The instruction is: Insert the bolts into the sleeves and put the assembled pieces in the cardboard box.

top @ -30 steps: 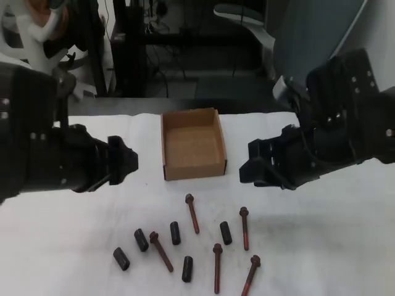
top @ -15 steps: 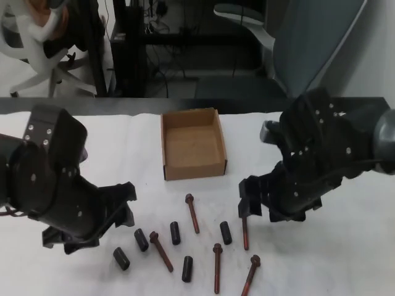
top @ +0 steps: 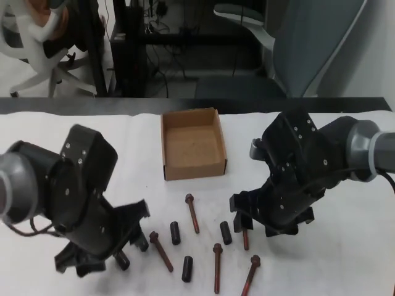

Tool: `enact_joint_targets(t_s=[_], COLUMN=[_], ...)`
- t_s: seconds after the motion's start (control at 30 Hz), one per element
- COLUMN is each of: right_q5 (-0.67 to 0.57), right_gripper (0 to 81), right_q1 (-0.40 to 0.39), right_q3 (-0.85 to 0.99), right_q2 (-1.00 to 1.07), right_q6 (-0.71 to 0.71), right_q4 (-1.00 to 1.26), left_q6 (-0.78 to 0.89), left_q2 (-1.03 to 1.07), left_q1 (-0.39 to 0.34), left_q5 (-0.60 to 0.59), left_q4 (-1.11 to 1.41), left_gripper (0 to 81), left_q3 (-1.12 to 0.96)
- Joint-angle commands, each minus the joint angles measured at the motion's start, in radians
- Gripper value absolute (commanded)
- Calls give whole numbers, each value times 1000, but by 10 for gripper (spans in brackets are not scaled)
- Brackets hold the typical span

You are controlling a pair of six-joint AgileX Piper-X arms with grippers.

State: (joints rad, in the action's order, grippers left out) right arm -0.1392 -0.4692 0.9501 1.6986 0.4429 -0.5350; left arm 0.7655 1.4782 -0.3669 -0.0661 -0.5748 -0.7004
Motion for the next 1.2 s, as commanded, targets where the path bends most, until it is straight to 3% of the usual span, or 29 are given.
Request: enact_joint_targets(t_s=[0.0, 0.13, 0.27, 0.4, 0.63, 0.73, 0.8, 0.87, 1.0, 1.17], right_q5=[-17, -16, -40, -46, 6, 6, -1, -1, 26, 84], right_gripper=[678, 678, 678, 678, 678, 622, 540, 452, 377, 371], right_q1=[-4, -4, -4, -4, -4, -4, -4, -4, -4, -4], right_q3=[11, 11, 18, 32, 39, 39, 39, 39, 39, 39], right_q2=[-1, -1, -1, -1, 14, 50, 71, 88, 98, 98], right_q6=[-2, -33, -33, -57, -62, -62, -62, -62, -62, -58], right_q4=[0, 0, 0, 7, 35, 35, 33, 33, 39, 73], left_q6=[39, 82, 111, 129, 174, 174, 170, 170, 167, 143], left_q2=[0, 0, 21, 75, 116, 116, 116, 116, 116, 116], left_q1=[-5, -5, 2, 8, 3, 3, 3, 3, 3, 3], left_q5=[25, 66, 91, 10, 11, 11, 11, 11, 19, -12], left_q4=[-34, -5, 15, 39, 37, 36, 36, 39, 56, 99], left_gripper=[655, 533, 531, 531, 521, 388, 241, 35, 17, 17], left_q3=[-7, -7, -5, -5, -5, -5, -5, -5, -5, -5])
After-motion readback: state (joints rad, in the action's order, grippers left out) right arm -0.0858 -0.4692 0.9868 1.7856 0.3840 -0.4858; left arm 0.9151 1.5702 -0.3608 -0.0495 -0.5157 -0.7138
